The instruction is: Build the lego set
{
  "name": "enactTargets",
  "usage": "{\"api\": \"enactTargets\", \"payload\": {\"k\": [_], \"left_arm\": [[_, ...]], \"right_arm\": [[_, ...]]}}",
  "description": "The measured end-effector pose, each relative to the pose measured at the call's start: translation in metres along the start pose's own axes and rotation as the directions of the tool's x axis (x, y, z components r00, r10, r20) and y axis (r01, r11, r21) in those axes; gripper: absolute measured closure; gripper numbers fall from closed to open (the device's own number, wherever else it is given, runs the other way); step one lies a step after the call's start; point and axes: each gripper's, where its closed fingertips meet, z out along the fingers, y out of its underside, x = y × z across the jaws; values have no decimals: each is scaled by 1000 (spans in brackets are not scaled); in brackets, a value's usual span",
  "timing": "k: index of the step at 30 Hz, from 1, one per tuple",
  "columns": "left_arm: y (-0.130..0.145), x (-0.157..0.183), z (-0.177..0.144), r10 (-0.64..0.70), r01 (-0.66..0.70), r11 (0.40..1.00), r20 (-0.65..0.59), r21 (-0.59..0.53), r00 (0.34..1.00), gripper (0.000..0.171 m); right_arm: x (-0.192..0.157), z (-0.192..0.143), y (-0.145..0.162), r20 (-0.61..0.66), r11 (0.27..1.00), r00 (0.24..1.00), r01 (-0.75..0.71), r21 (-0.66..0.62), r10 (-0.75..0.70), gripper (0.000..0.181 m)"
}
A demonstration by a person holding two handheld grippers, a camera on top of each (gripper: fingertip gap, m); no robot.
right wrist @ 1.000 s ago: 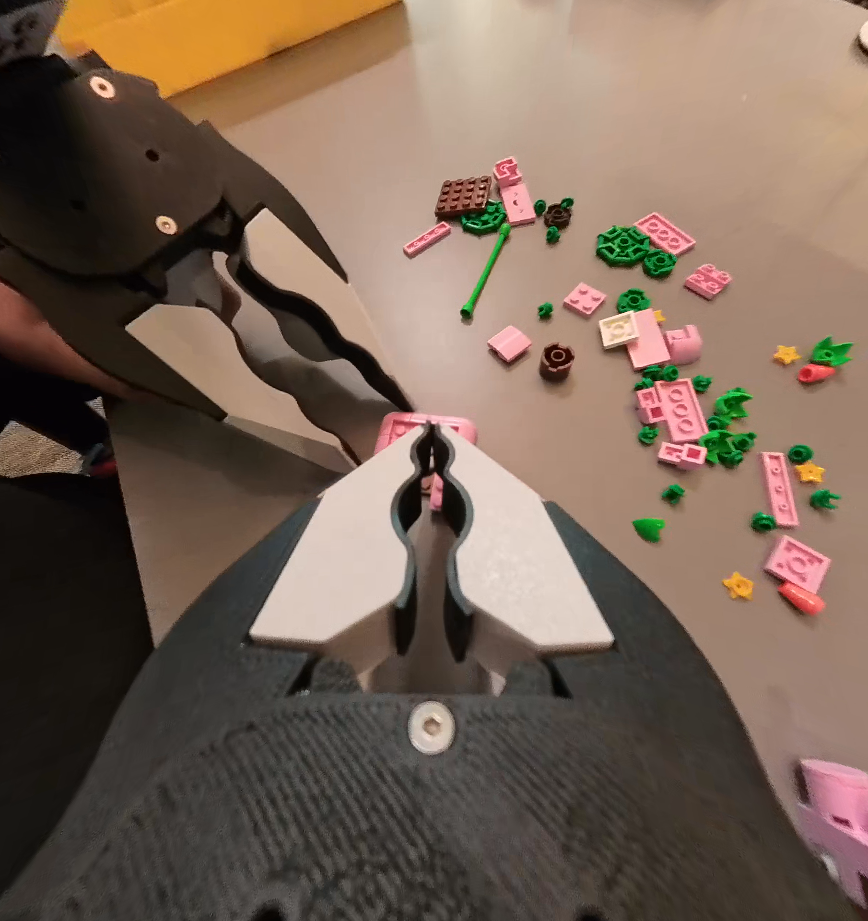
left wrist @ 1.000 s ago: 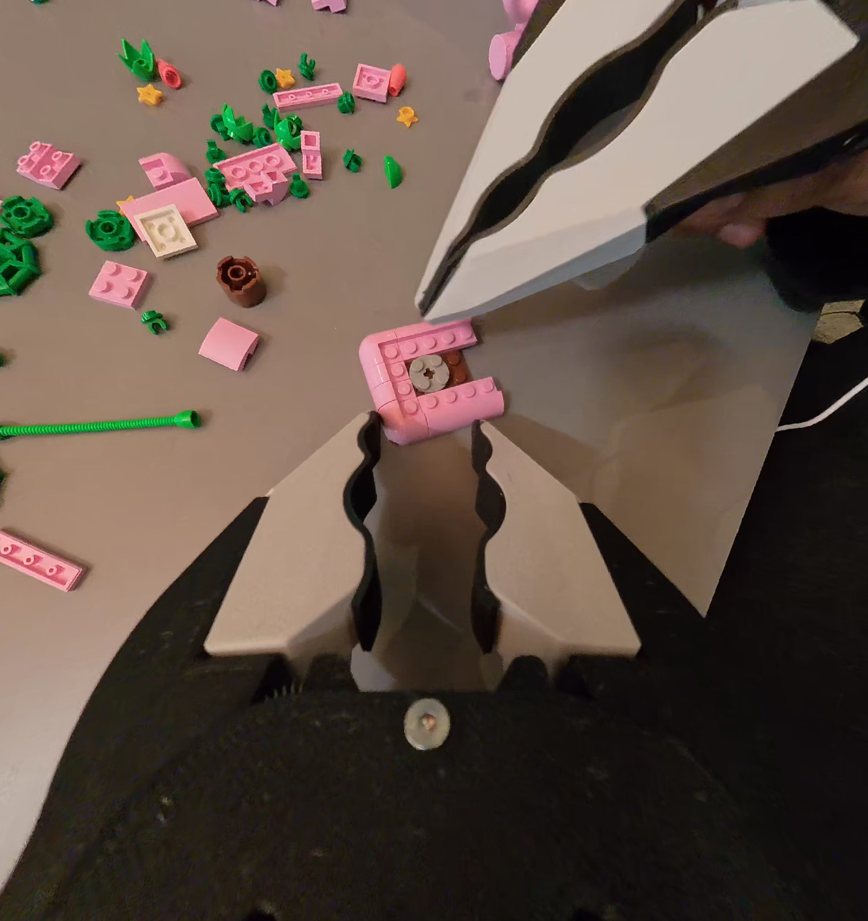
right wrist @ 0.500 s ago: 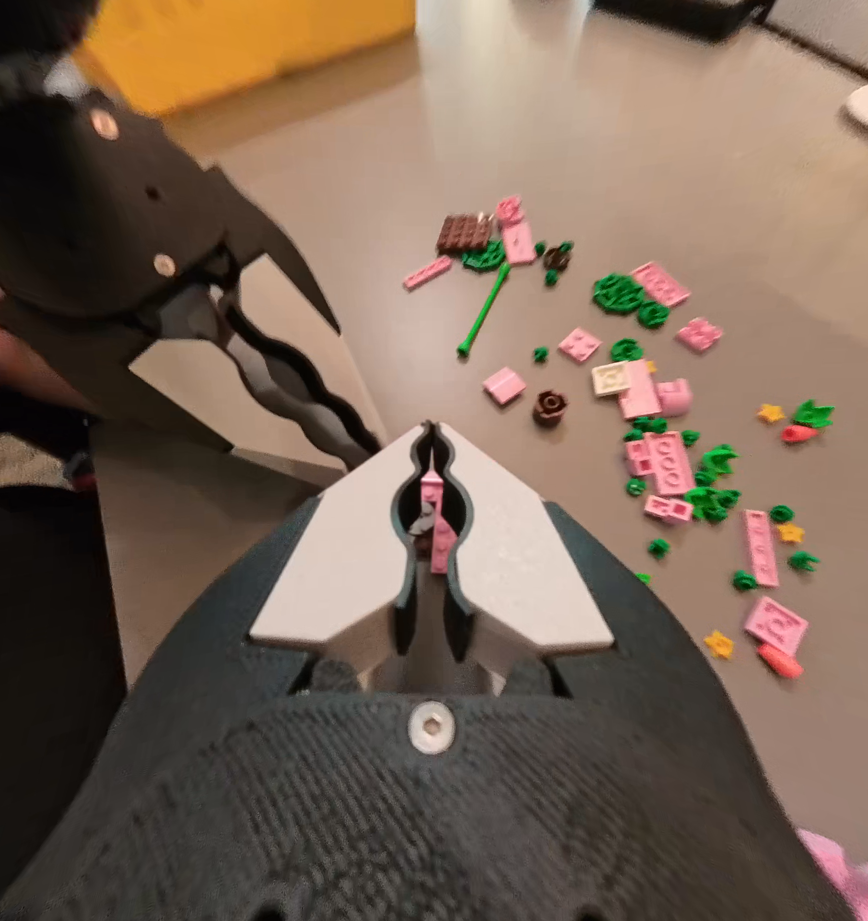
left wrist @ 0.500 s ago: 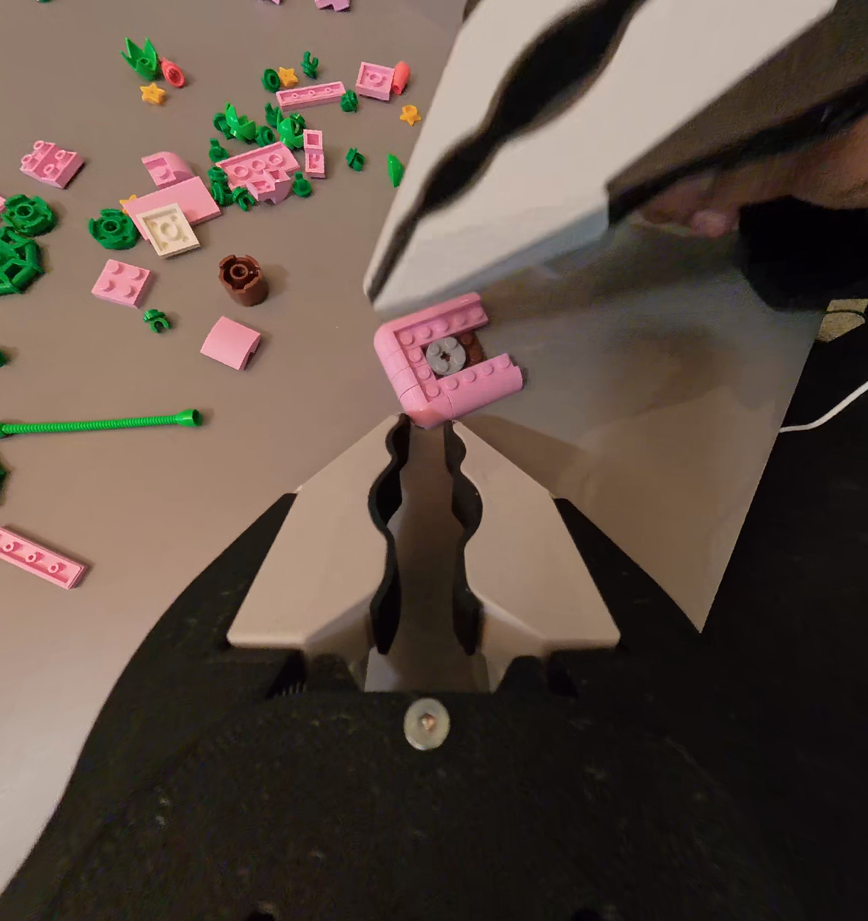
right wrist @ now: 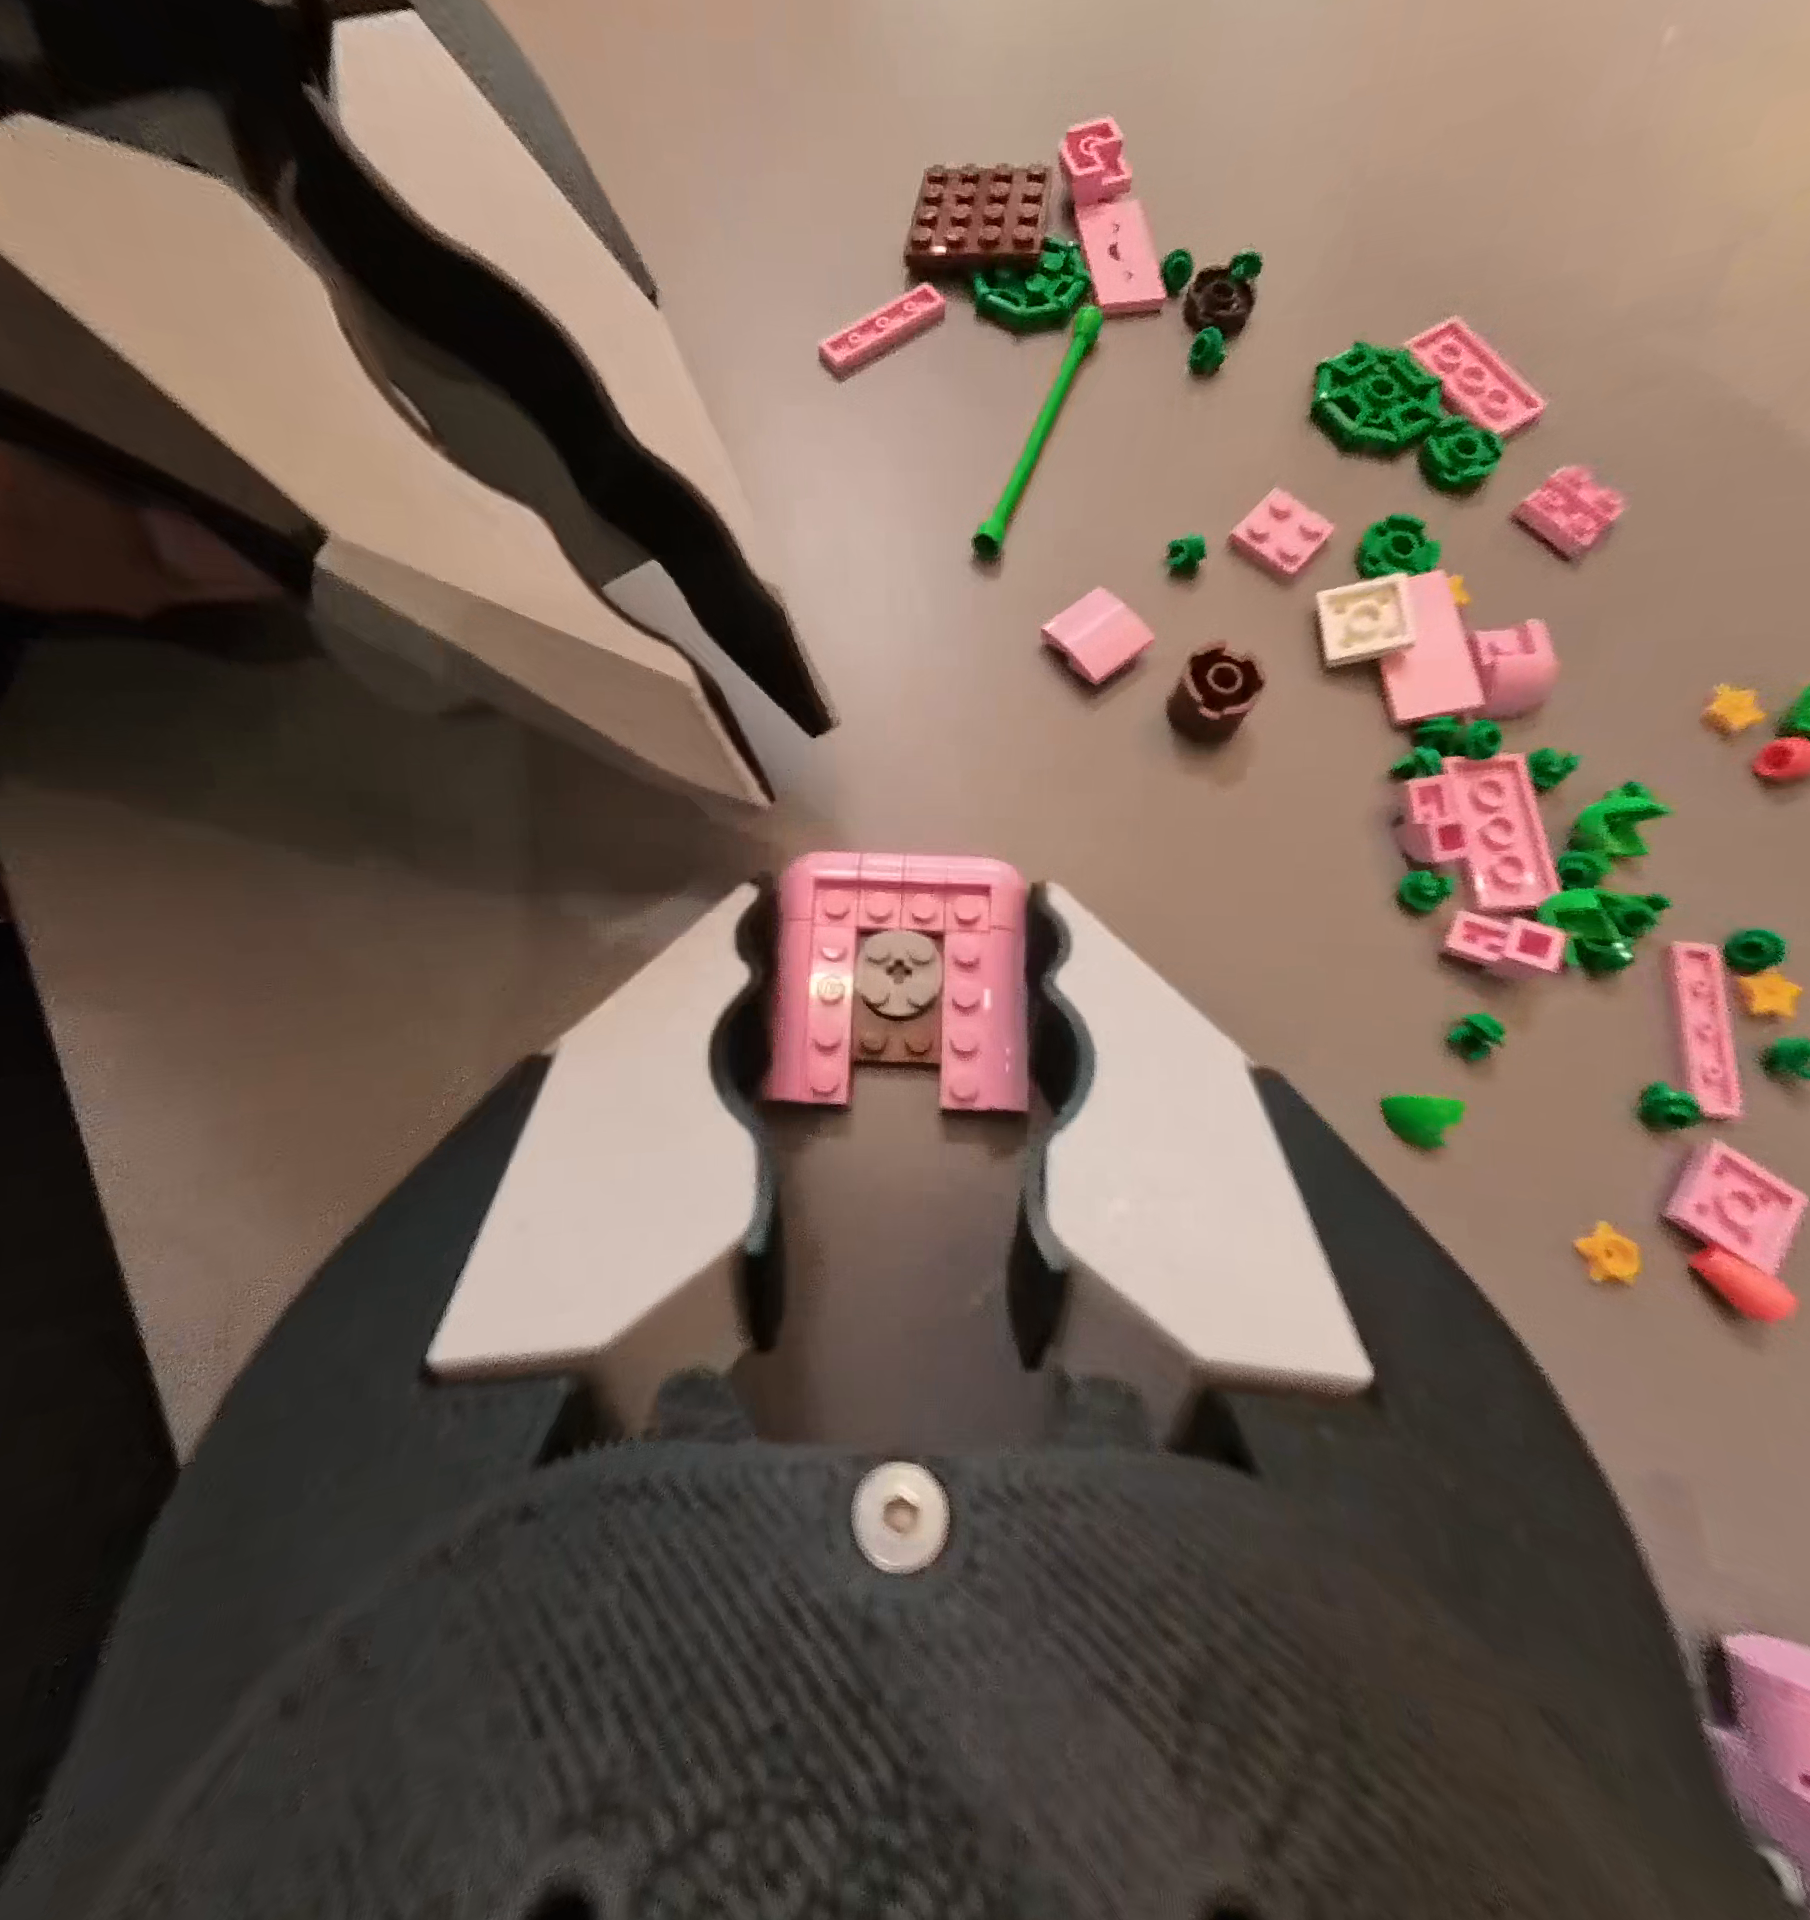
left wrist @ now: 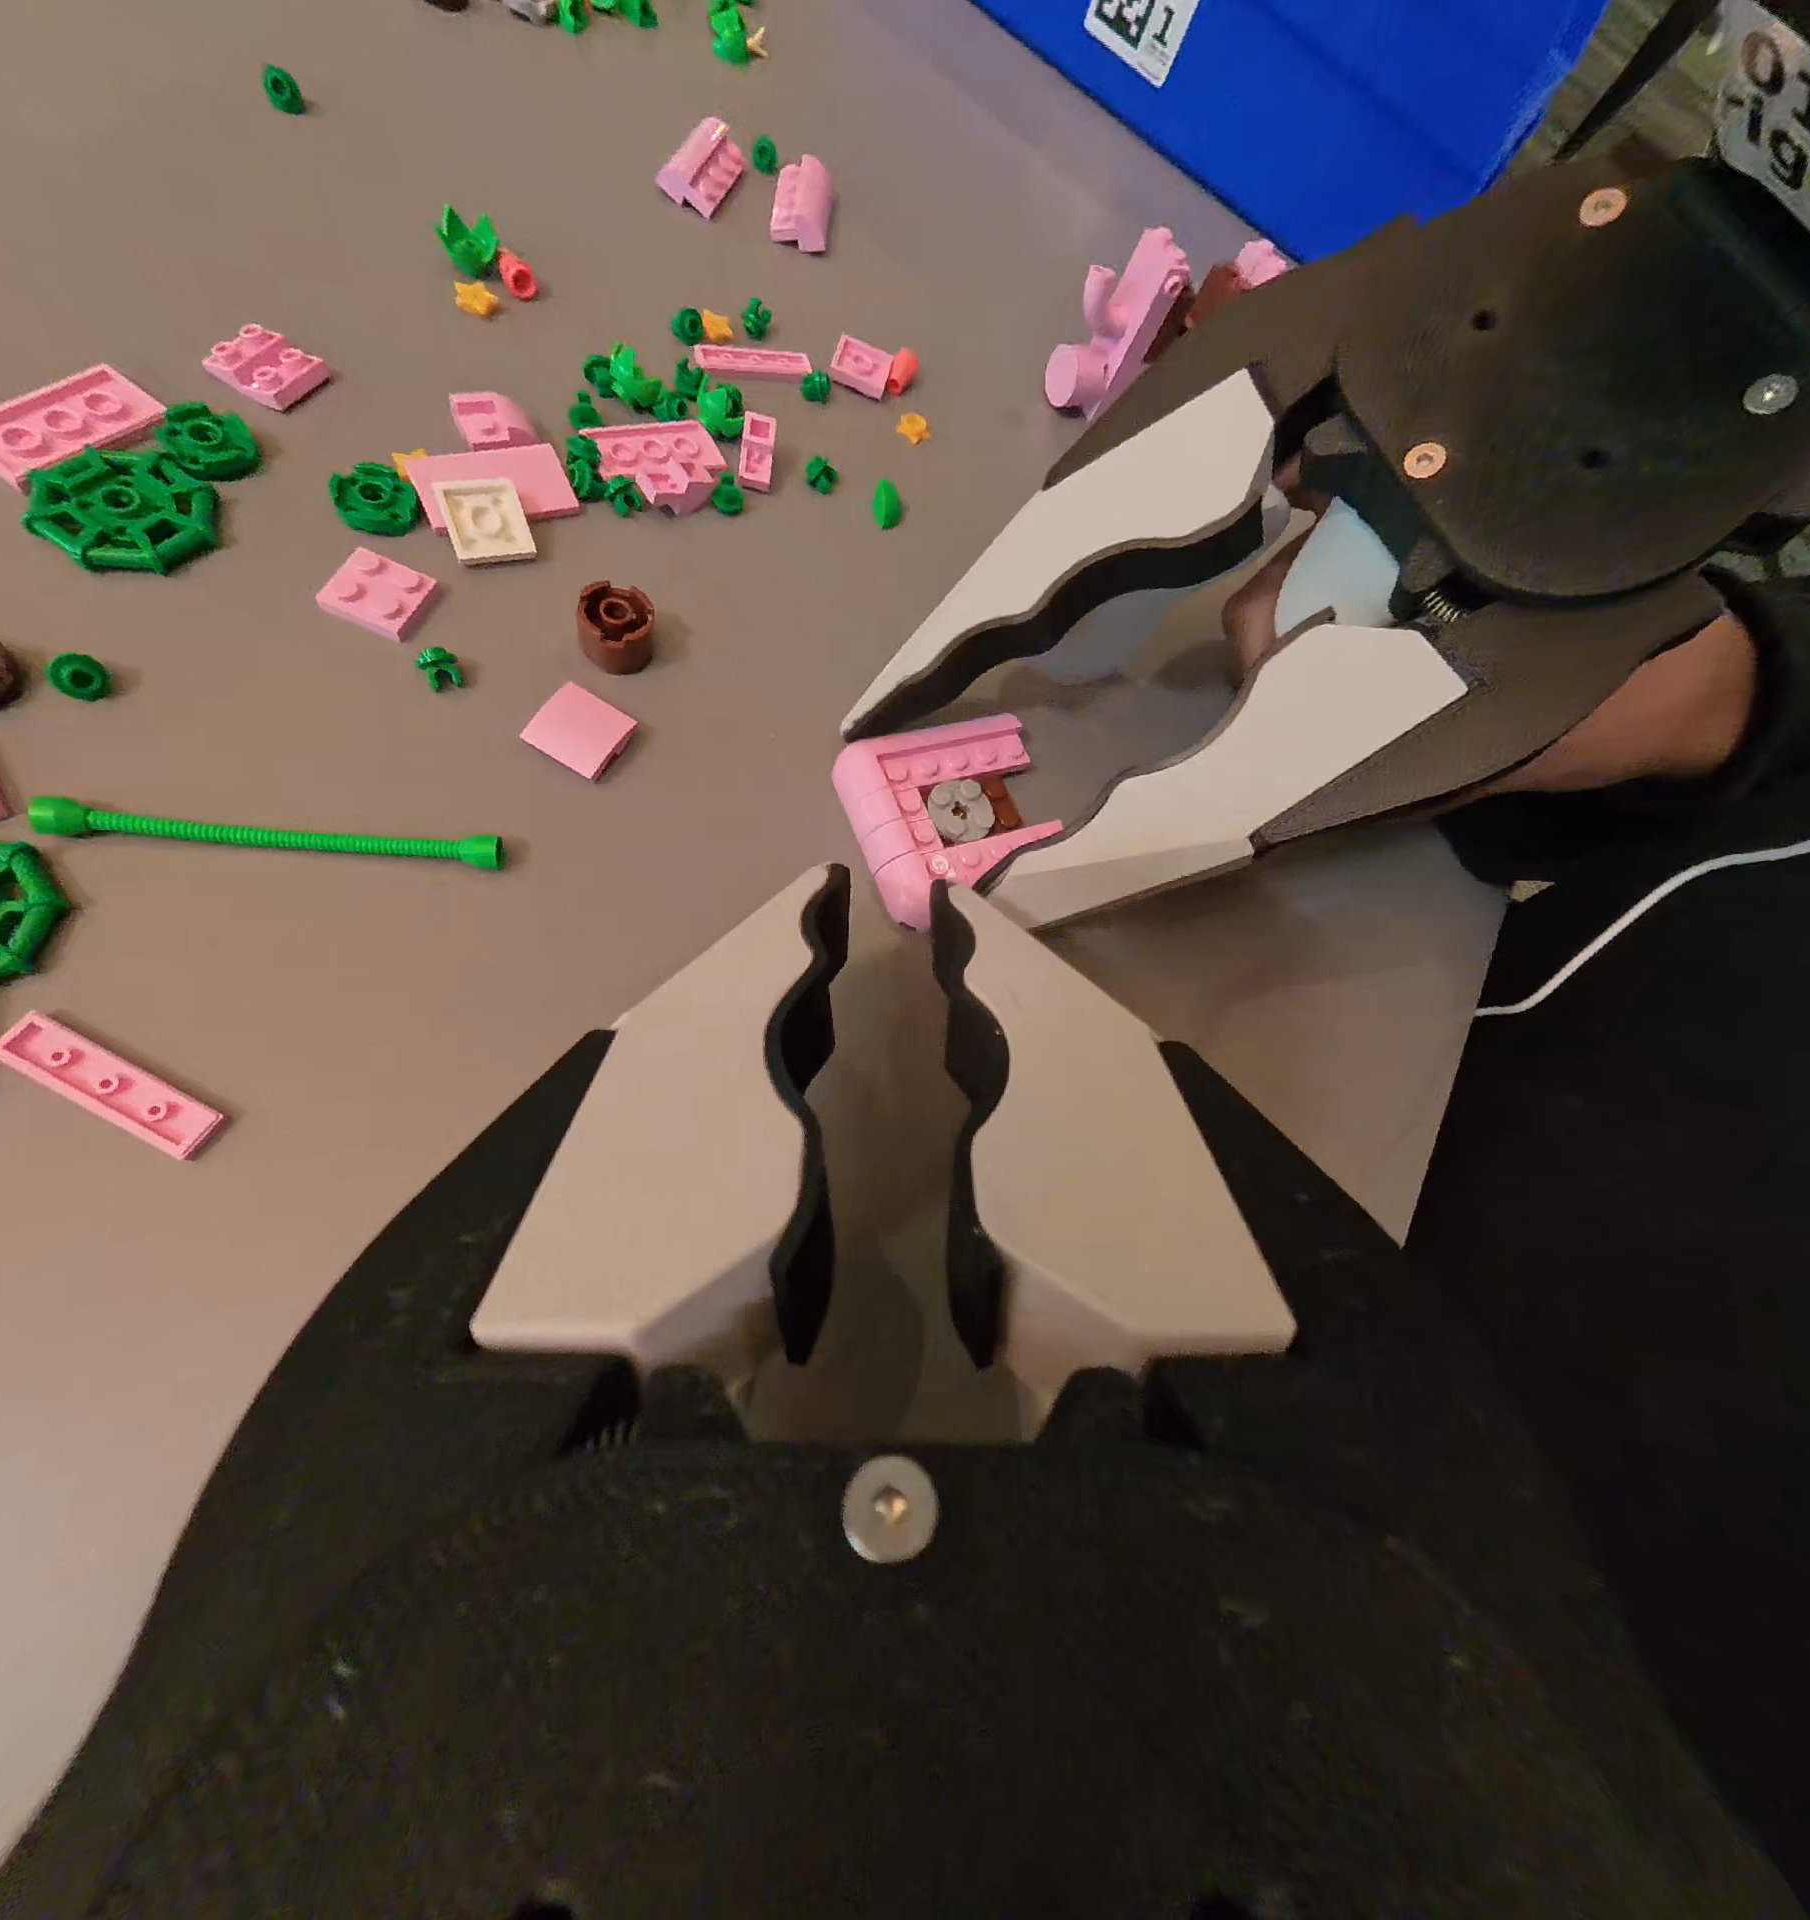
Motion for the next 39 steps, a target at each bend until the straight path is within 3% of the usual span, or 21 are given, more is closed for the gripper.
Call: {"api": "enactTargets", "payload": {"k": [6, 10, 13, 15, 18, 20, 28, 32, 34, 36, 38, 39], "left_arm": [[-3, 0, -3, -19, 19, 999, -16, 30, 1000, 147], [-12, 10, -8, -136, 153, 983, -162, 96, 977, 142], [-34, 25, -22, -243, 350, 915, -414, 203, 877, 145], [-43, 38, -29, -280, 454, 869, -561, 195, 779, 150], [-52, 54, -36, -280, 524, 832, -677, 182, 680, 149], [-53, 54, -35, -280, 527, 828, -675, 190, 683, 162], [-52, 58, -28, -233, 429, 871, -567, 240, 790, 165], [-49, 57, -23, -235, 412, 882, -544, 230, 806, 163], [-51, 58, -24, -259, 458, 862, -586, 219, 768, 147], [-49, 55, -20, -268, 454, 862, -558, 225, 785, 135], [-45, 54, -14, -251, 402, 887, -493, 227, 833, 137], [-43, 53, -11, -240, 374, 900, -458, 226, 856, 147]], "right_arm": [[-1, -2, -1, 26, 1000, 999, 22, 16, -22, 135], [-5, -23, -27, -6, 974, 994, 109, 198, -110, 135], [-9, -50, -51, -114, 880, 964, 265, 394, -239, 135], [-15, -60, -58, -111, 847, 962, 271, 457, -248, 135], [-15, -68, -62, -116, 815, 965, 260, 518, -234, 135], [-16, -73, -64, -101, 793, 967, 250, 556, -234, 135], [-14, -78, -59, -230, 757, 922, 387, 527, -312, 135], [-14, -76, -54, -279, 753, 899, 435, 493, -337, 135], [-17, -75, -53, -270, 750, 895, 445, 489, -355, 135], [-18, -73, -52, -278, 751, 887, 460, 475, -367, 135], [-18, -72, -51, -294, 748, 878, 477, 462, -378, 135], [-18, -72, -51, -297, 746, 876, 481, 461, -380, 135]]}}
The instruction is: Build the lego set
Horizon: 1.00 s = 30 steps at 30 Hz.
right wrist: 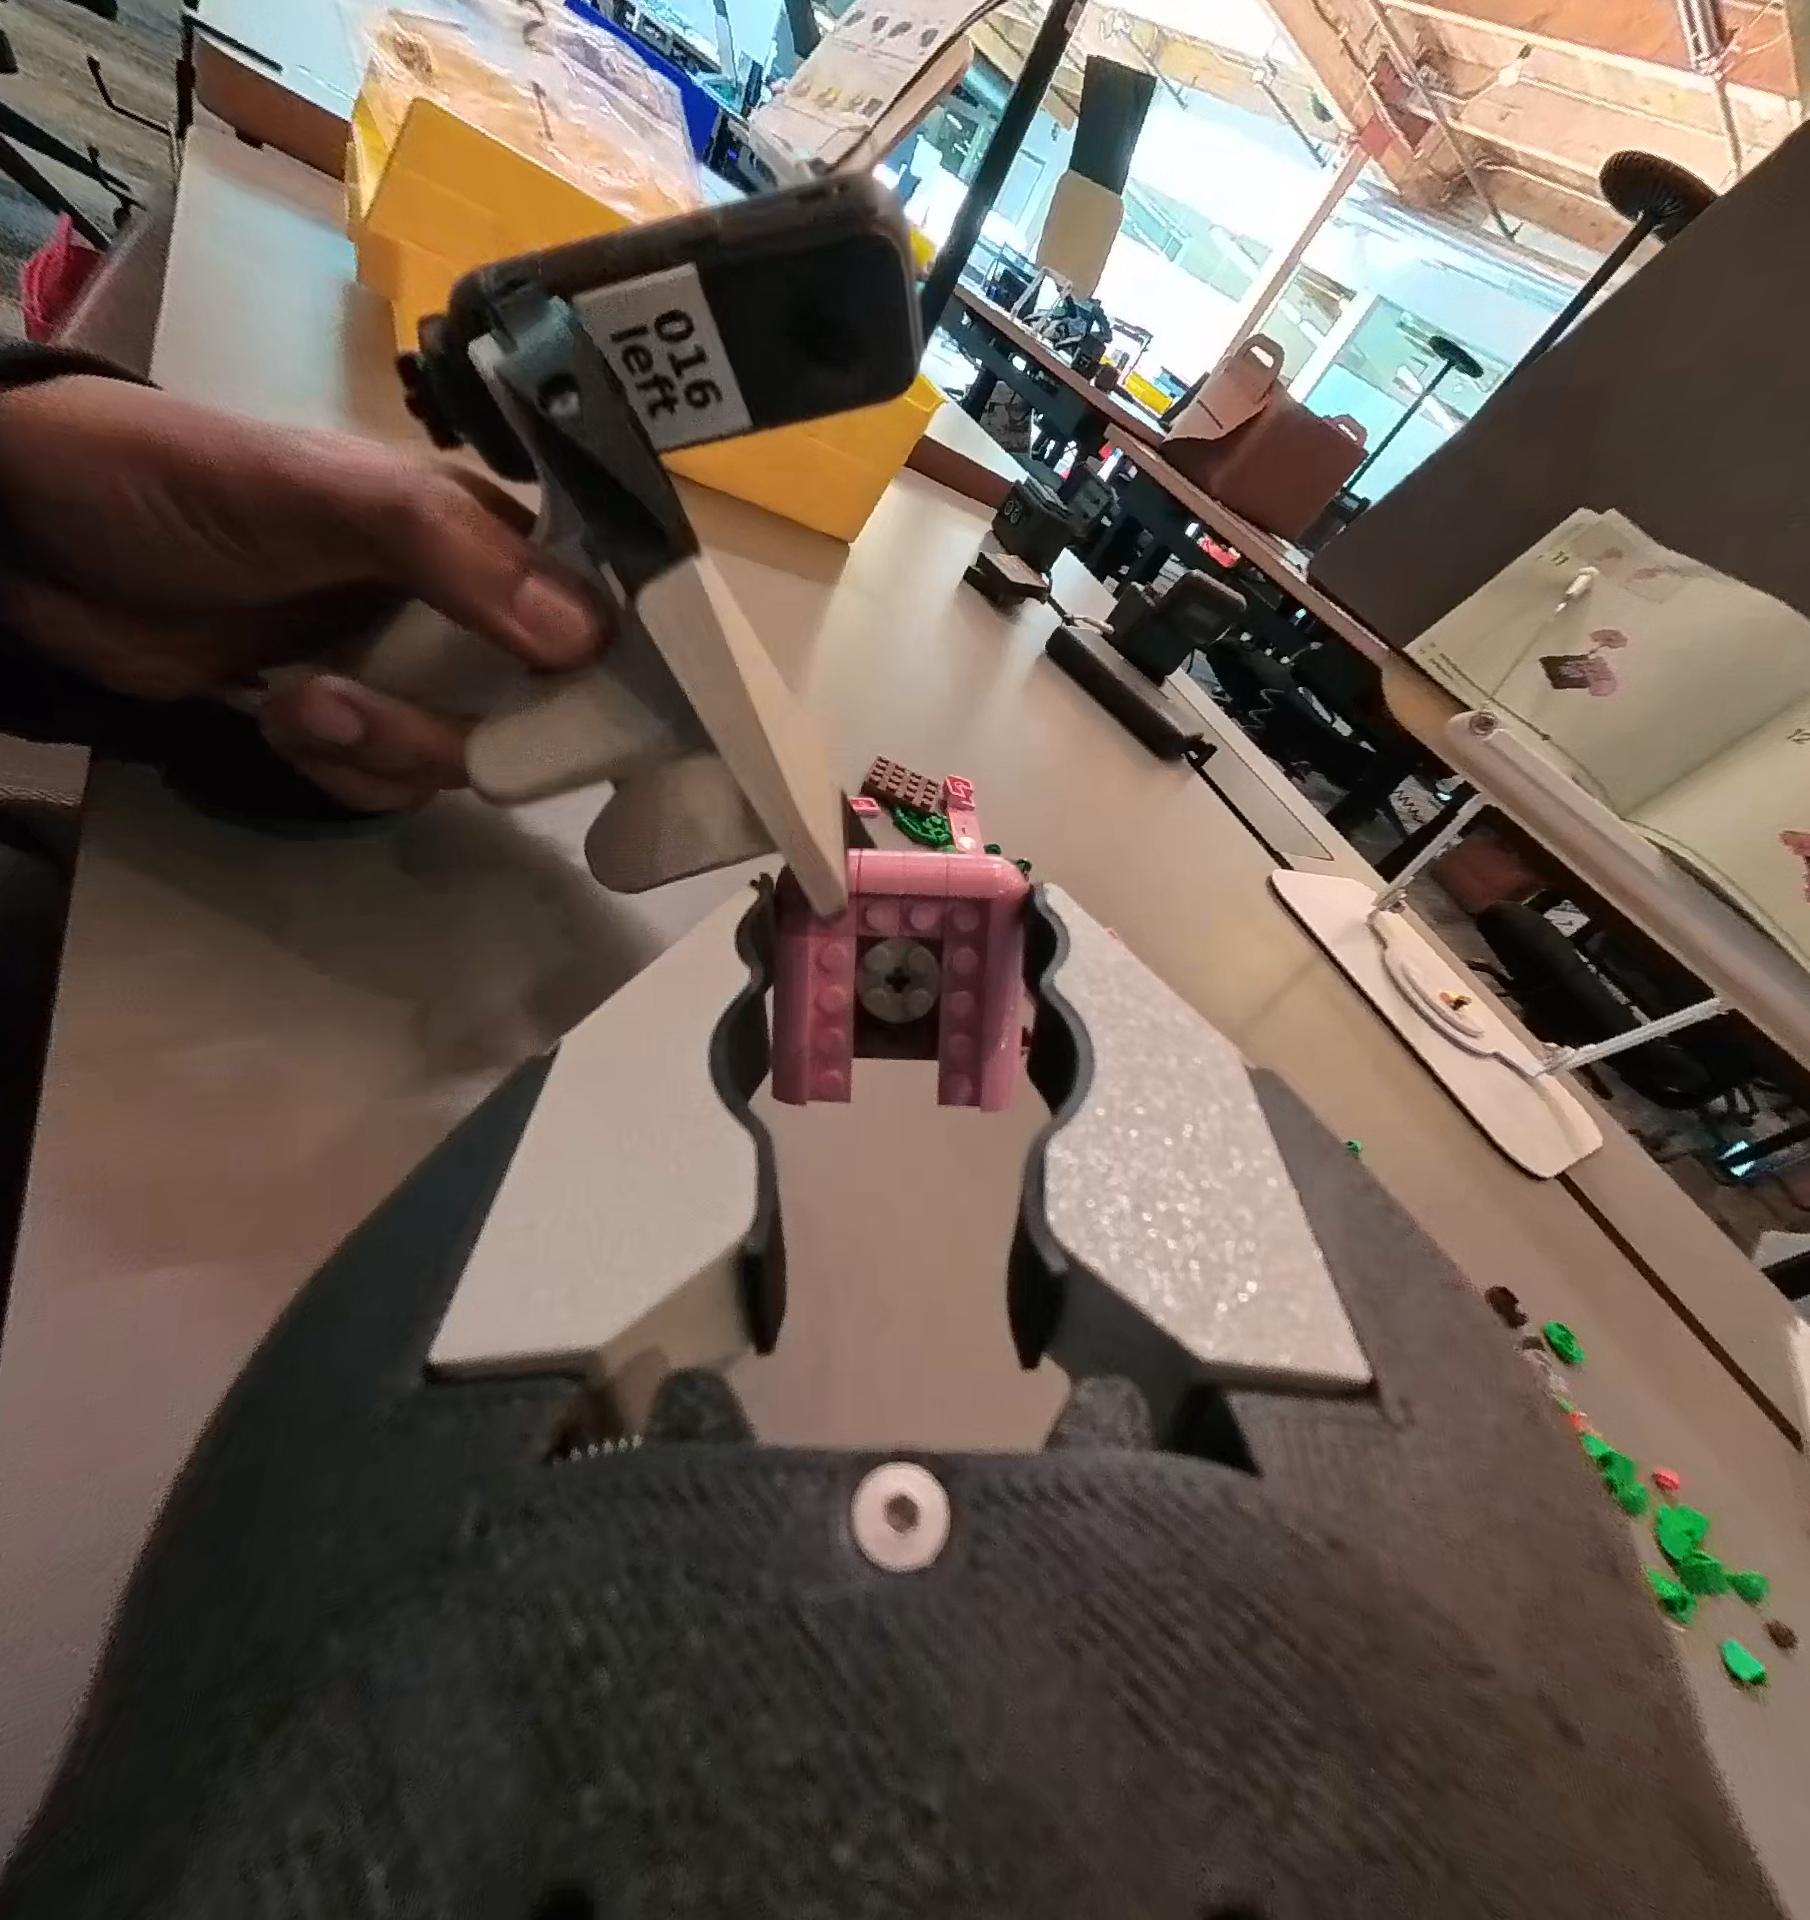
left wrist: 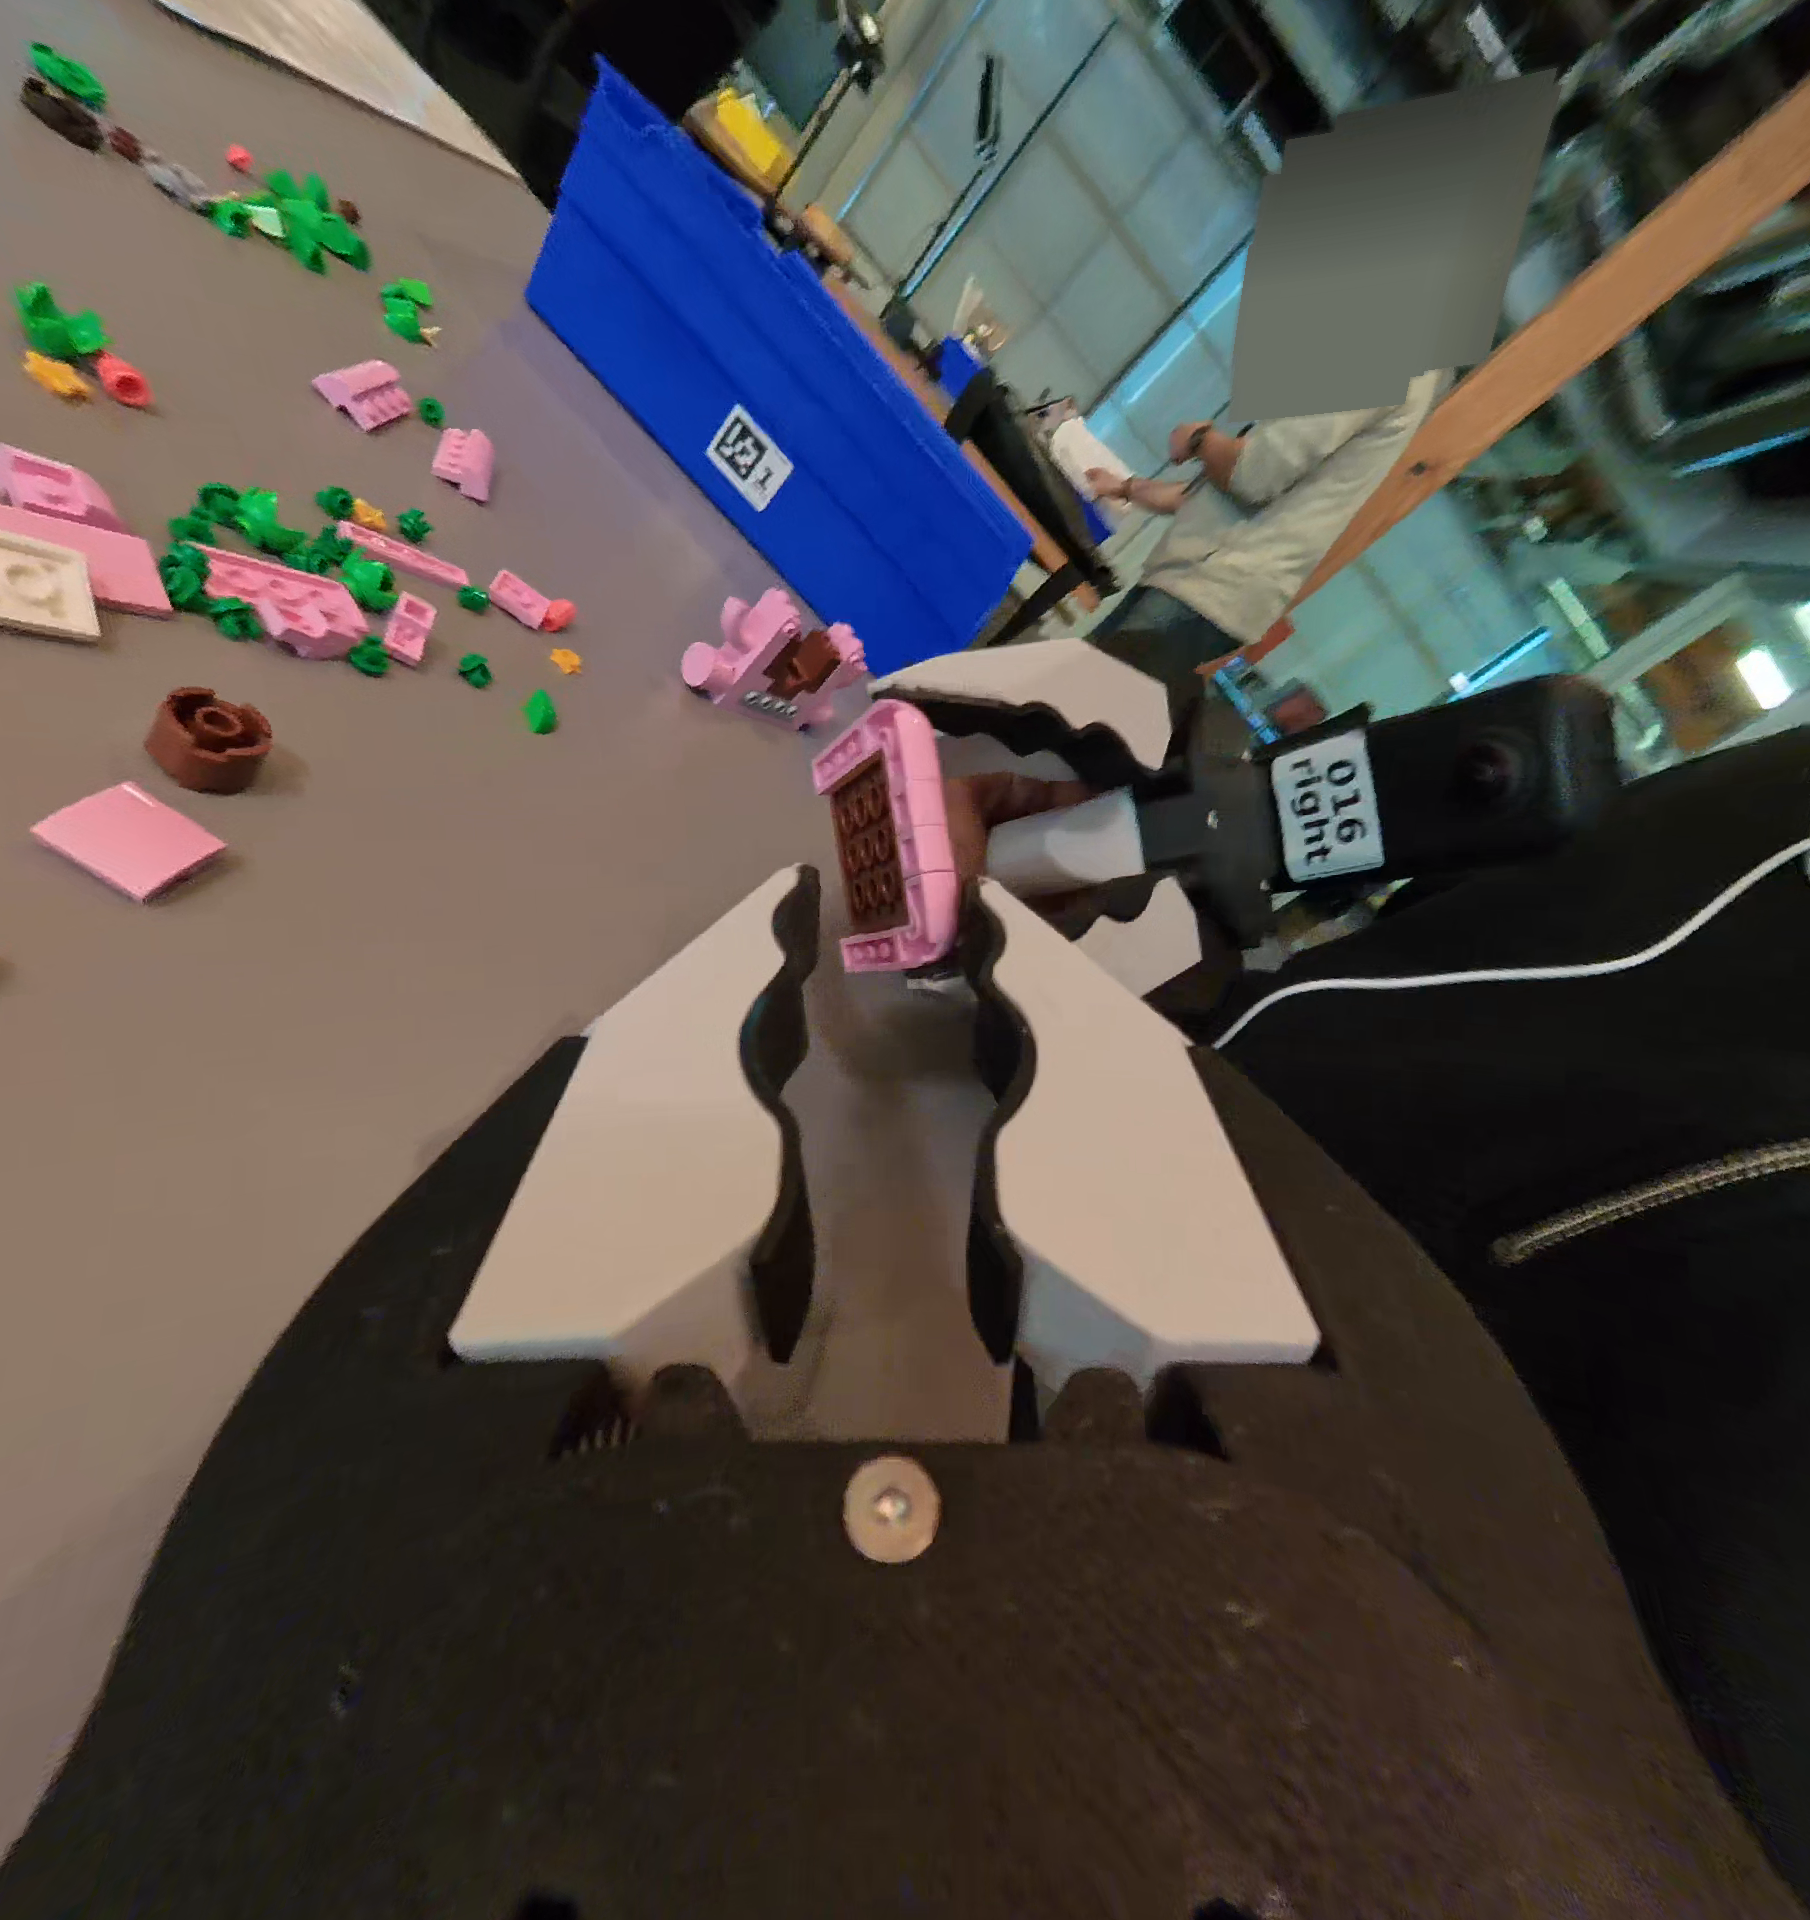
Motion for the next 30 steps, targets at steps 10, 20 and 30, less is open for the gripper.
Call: {"api": "enactTargets", "payload": {"k": [10, 20, 30], "left_arm": [[-2, 2, 1, 85, -85, 996, 53, 3, 995, 164], [-16, -8, -13, 456, -453, 887, 324, -89, 829, 165], [-11, -1, -12, 870, -816, 443, 398, -372, 291, 165]], "right_arm": [[1, -1, 4, -30, 999, 998, 49, -24, -50, 135], [25, -15, -2, 93, 902, 908, -418, 107, 409, 122], [15, -18, -5, 177, 906, 905, -410, 109, 388, 125]]}}
